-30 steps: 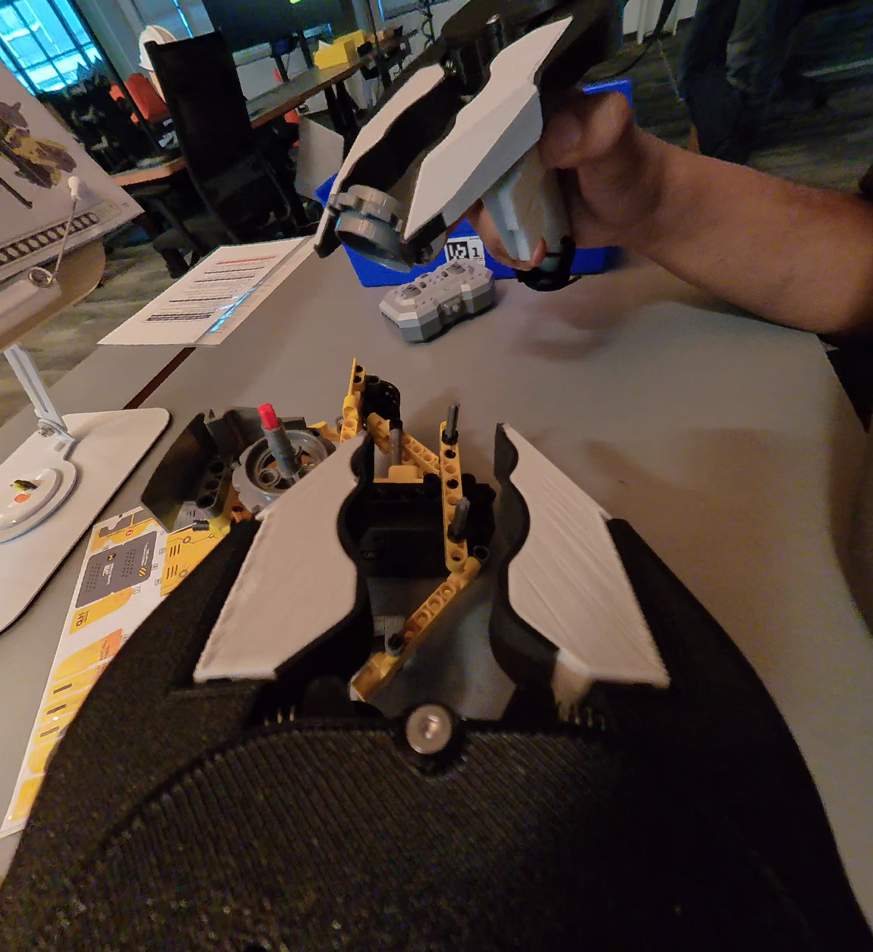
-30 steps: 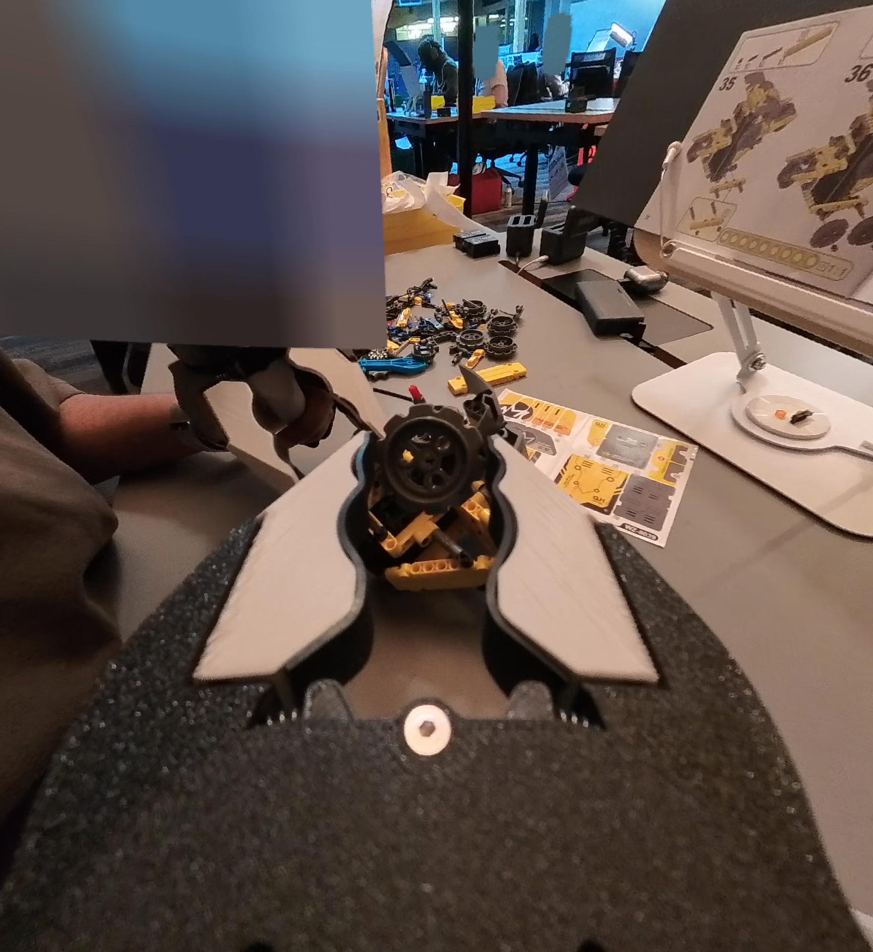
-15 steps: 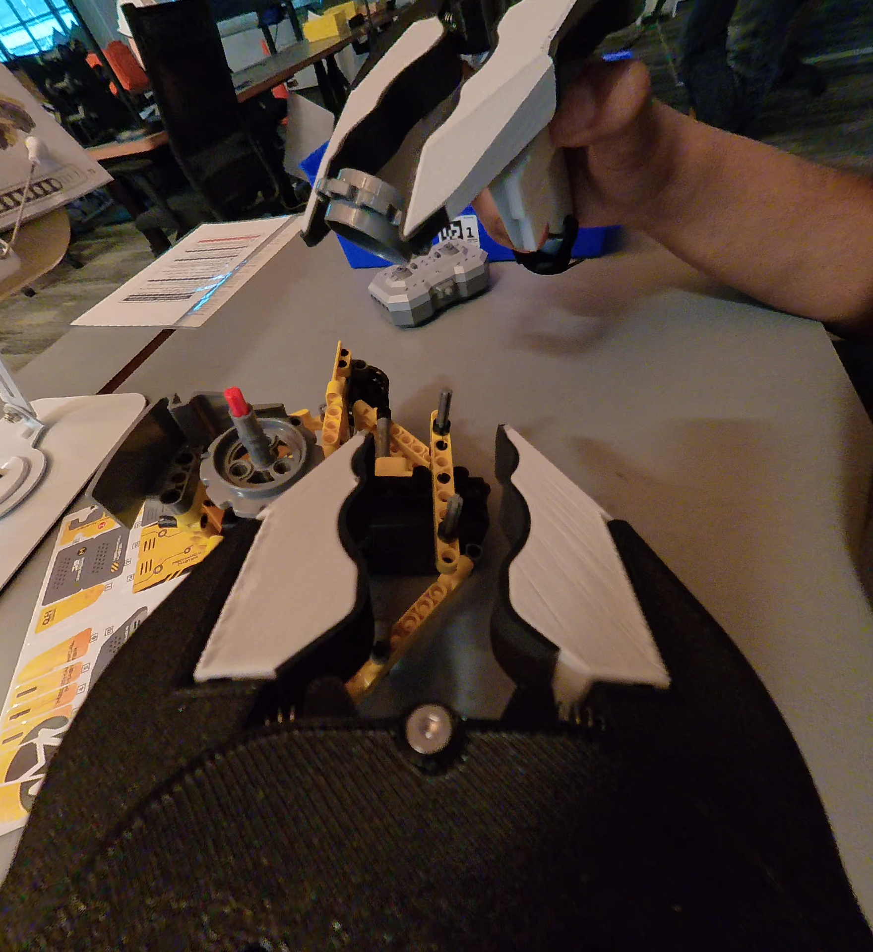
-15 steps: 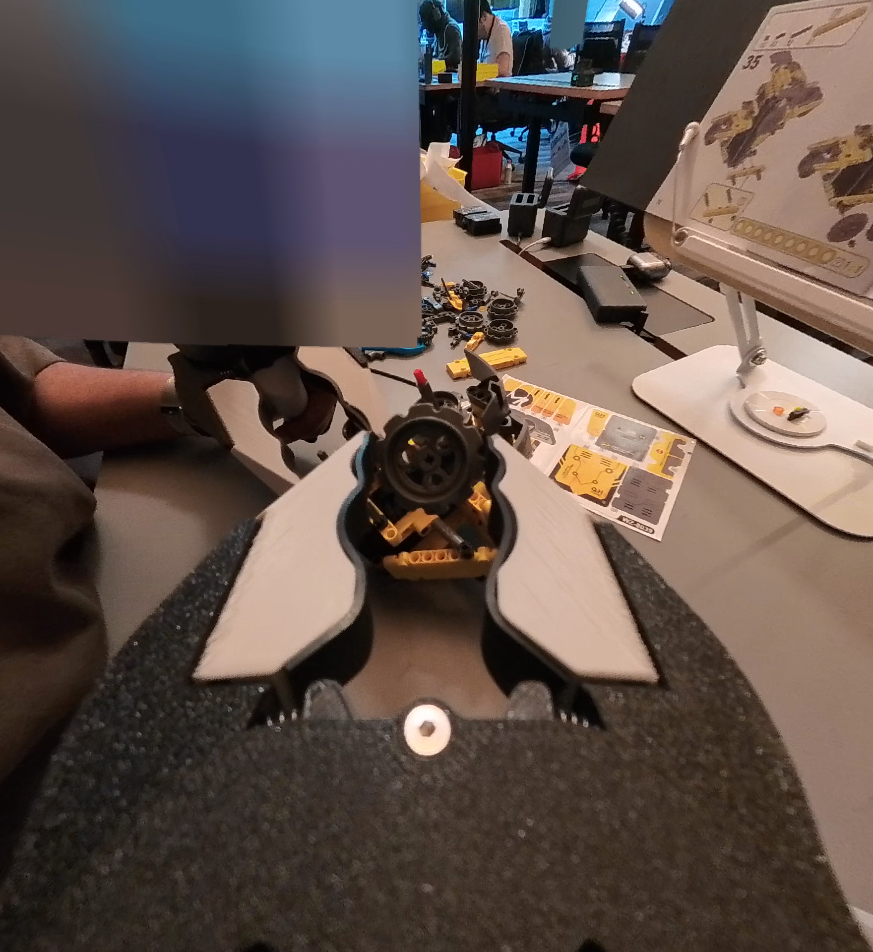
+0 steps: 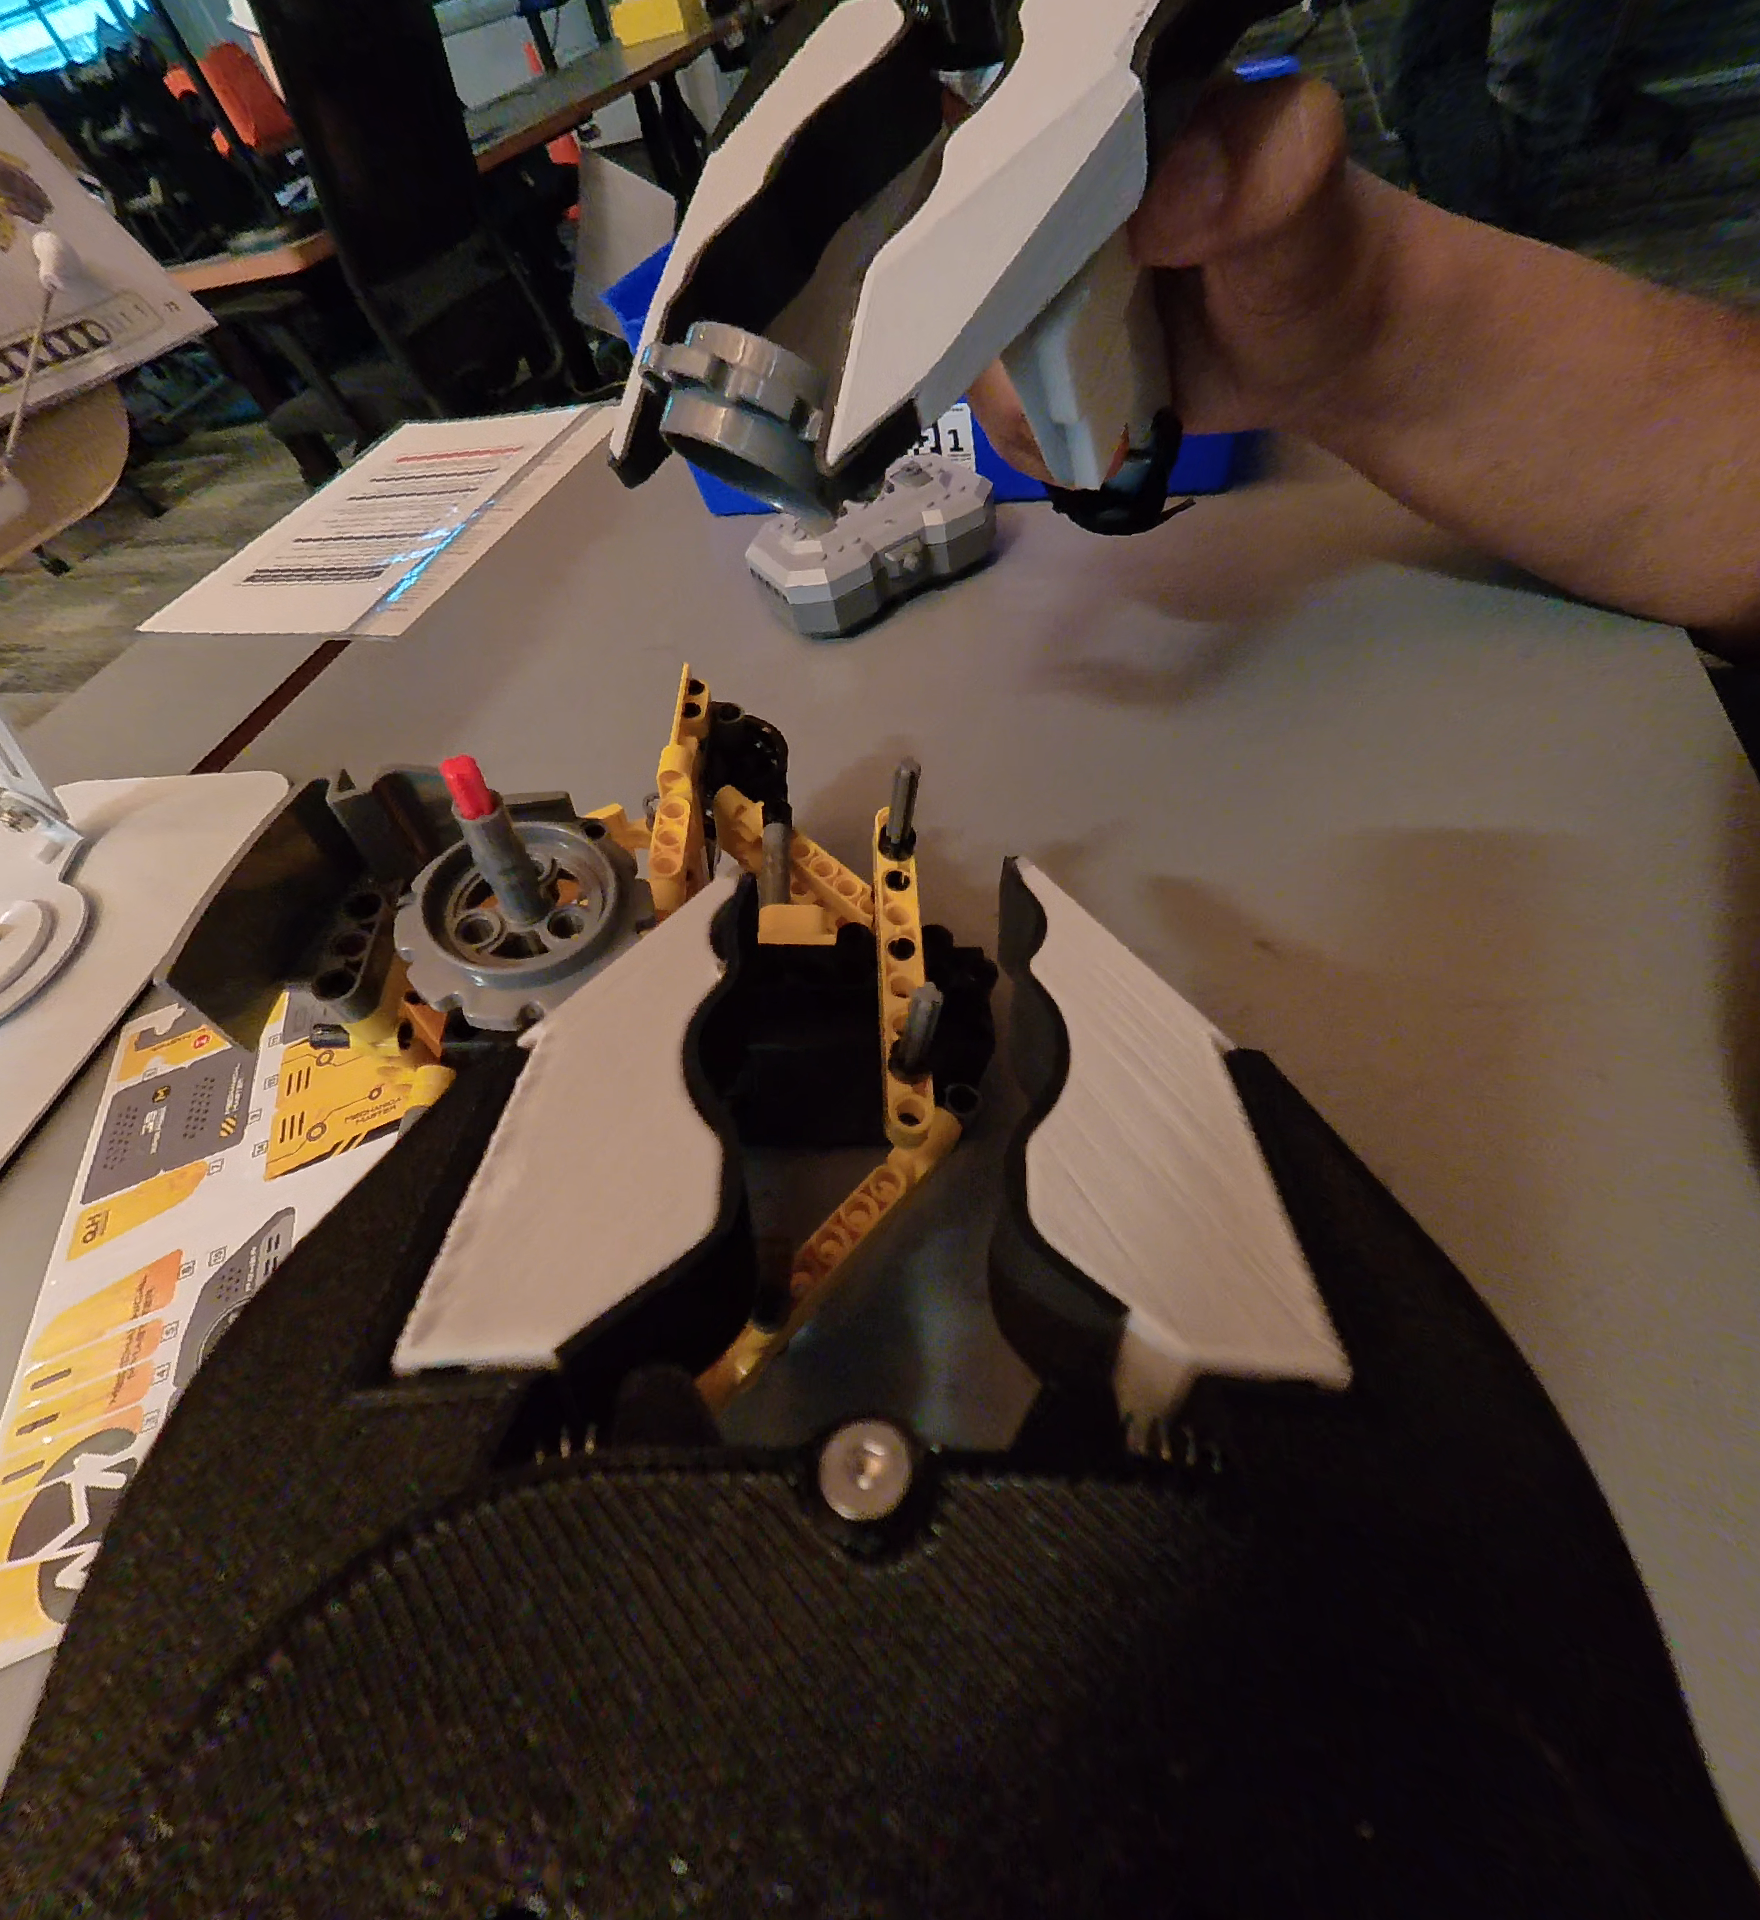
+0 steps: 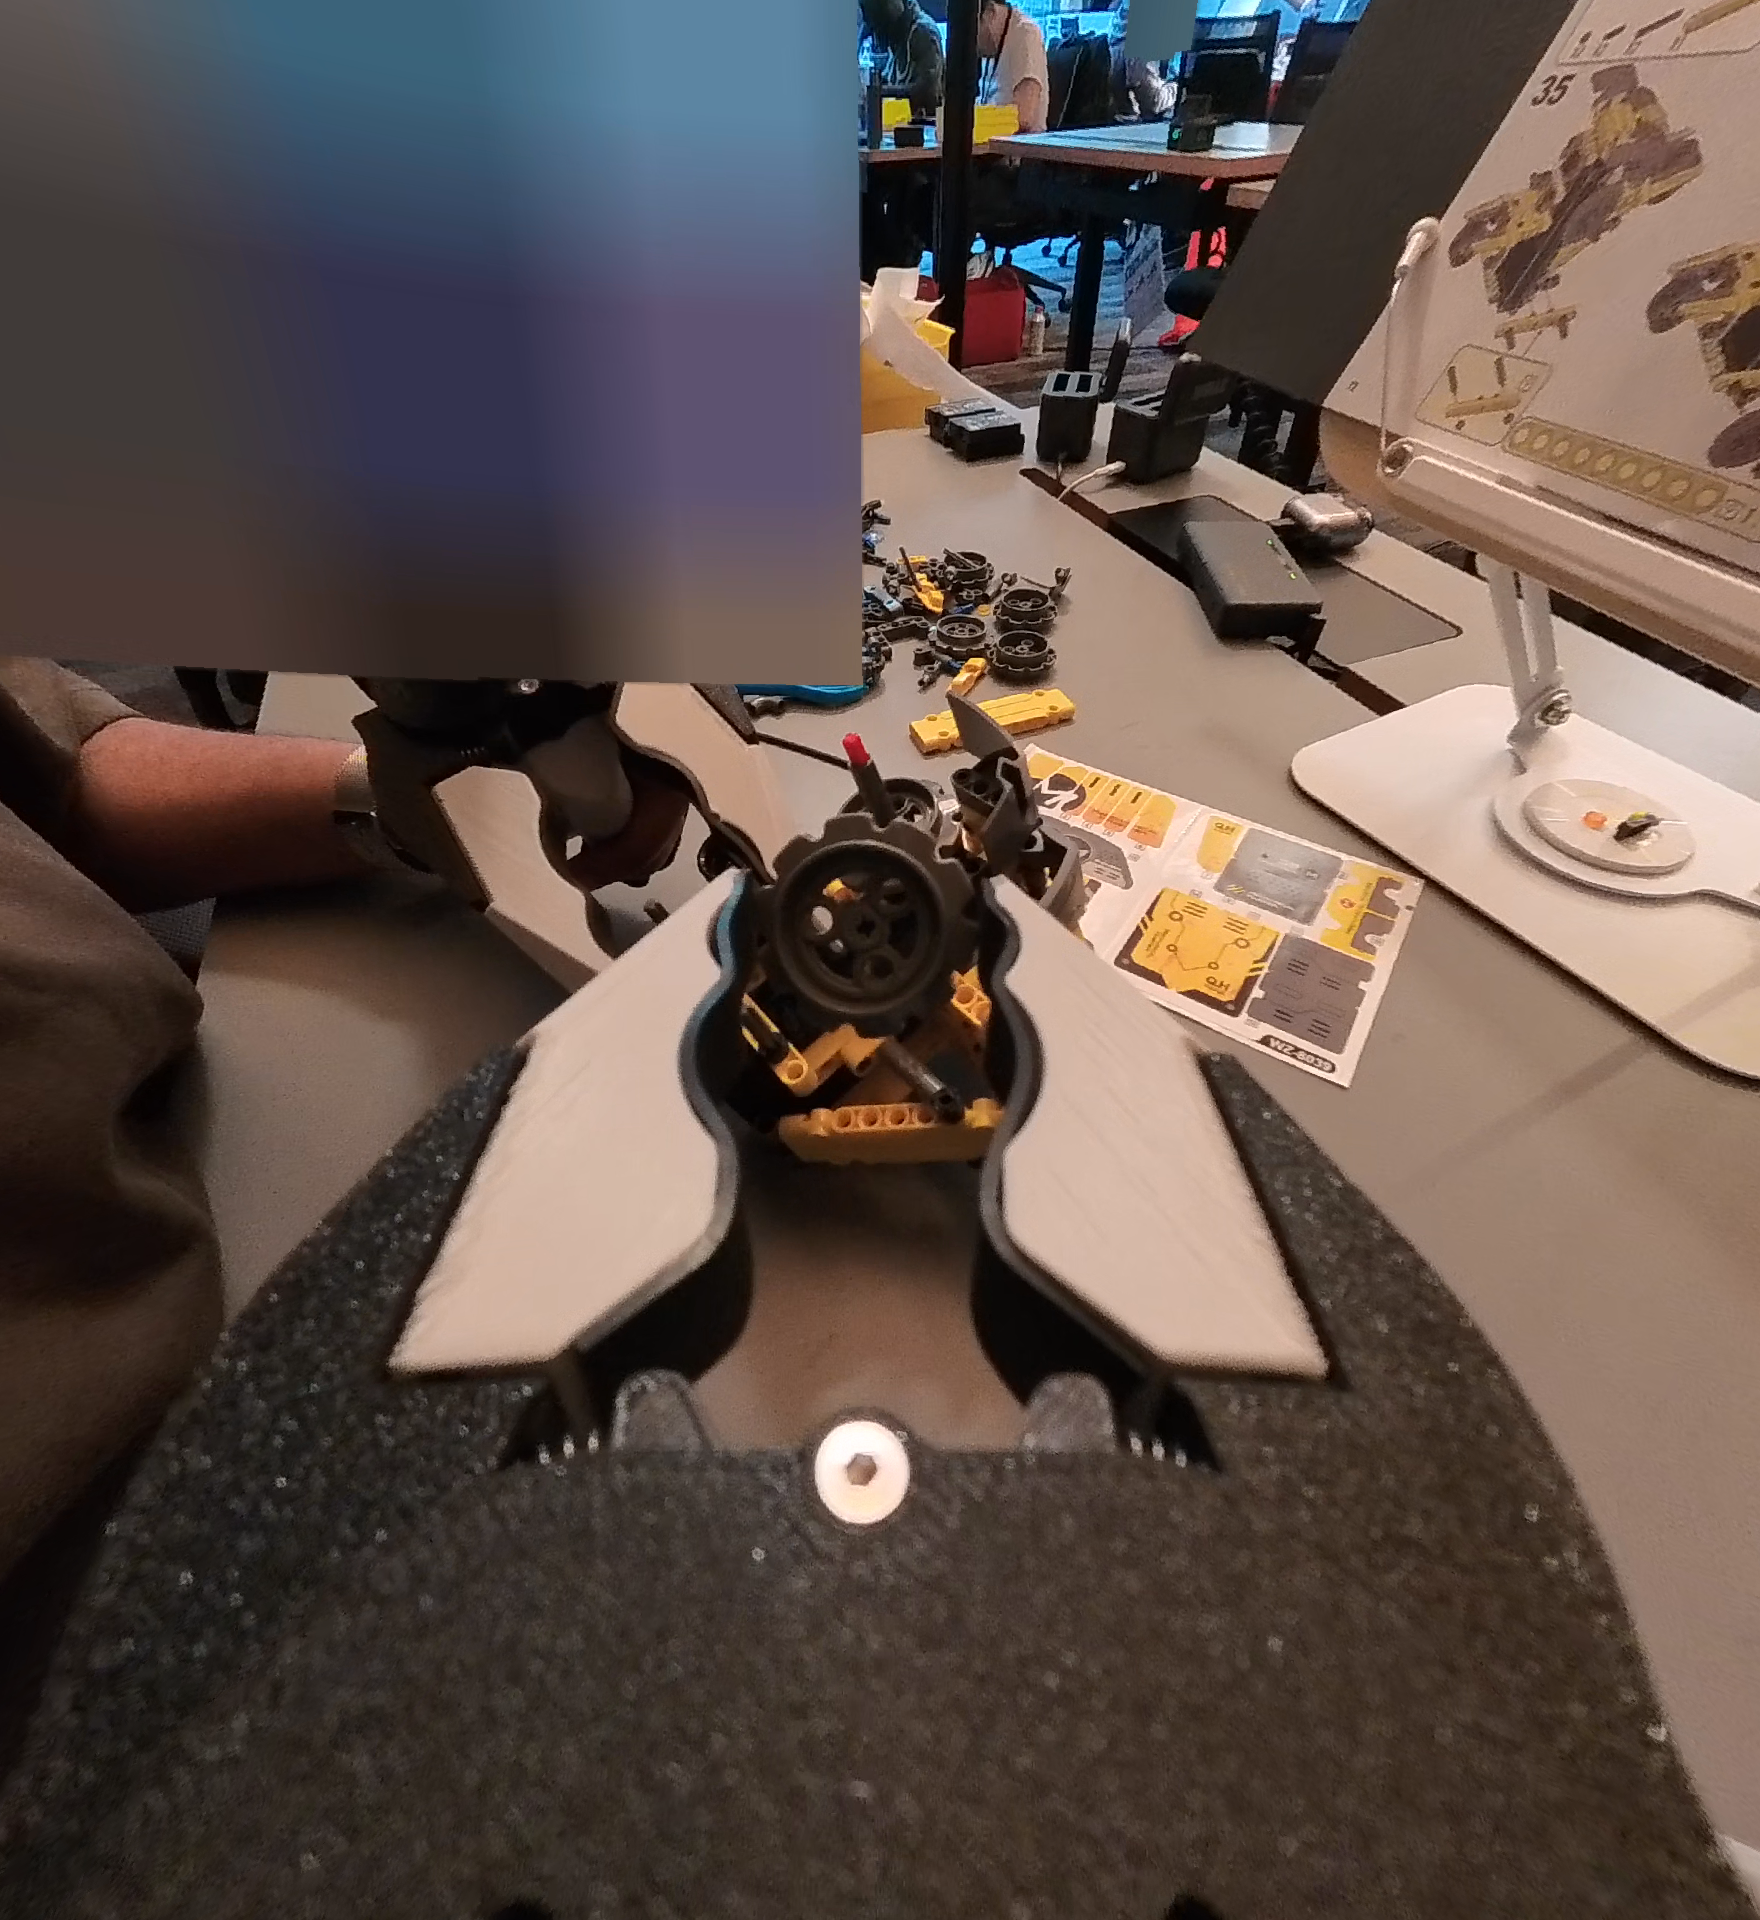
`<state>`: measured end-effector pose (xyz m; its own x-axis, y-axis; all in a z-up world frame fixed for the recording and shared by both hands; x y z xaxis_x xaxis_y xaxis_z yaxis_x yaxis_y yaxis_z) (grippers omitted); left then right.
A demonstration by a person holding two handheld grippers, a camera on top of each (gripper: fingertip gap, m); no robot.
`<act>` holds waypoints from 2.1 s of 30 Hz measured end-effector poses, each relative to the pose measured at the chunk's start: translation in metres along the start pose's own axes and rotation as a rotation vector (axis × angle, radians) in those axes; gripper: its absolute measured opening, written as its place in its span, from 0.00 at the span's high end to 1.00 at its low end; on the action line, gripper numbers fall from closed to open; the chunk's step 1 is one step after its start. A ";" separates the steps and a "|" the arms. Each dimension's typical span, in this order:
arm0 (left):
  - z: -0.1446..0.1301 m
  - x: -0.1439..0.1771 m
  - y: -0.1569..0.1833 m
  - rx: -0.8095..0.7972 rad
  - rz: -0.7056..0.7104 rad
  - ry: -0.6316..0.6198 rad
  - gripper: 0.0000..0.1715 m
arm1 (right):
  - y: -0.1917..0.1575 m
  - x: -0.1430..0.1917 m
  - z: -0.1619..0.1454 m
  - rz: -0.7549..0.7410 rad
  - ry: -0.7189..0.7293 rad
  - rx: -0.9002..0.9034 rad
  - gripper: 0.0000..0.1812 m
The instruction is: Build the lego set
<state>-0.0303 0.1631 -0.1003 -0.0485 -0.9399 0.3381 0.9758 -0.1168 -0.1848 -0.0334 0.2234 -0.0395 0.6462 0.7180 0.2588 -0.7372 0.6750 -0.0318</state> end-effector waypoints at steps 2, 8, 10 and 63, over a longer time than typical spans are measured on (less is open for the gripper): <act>0.000 0.000 0.000 0.000 0.001 0.000 0.74 | 0.000 0.000 0.000 0.000 0.000 0.001 0.77; -0.002 -0.001 0.000 0.001 -0.001 -0.008 0.74 | -0.001 -0.001 0.000 0.000 -0.003 0.005 0.77; -0.002 -0.002 0.000 0.001 -0.002 -0.010 0.74 | -0.001 -0.001 -0.001 0.000 -0.004 0.005 0.77; -0.006 -0.001 -0.003 0.042 -0.014 0.001 0.73 | 0.007 -0.019 -0.026 0.059 -0.049 -0.098 0.77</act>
<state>-0.0344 0.1623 -0.1050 -0.0620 -0.9387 0.3390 0.9832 -0.1160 -0.1413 -0.0456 0.2193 -0.0698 0.5899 0.7495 0.3005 -0.7494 0.6467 -0.1421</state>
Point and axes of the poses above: each gripper's, where its closed fingertips meet, x back along the fingers, z out of its top, y = z × x across the jaws, the point moved 2 cm from there along x, back along the fingers
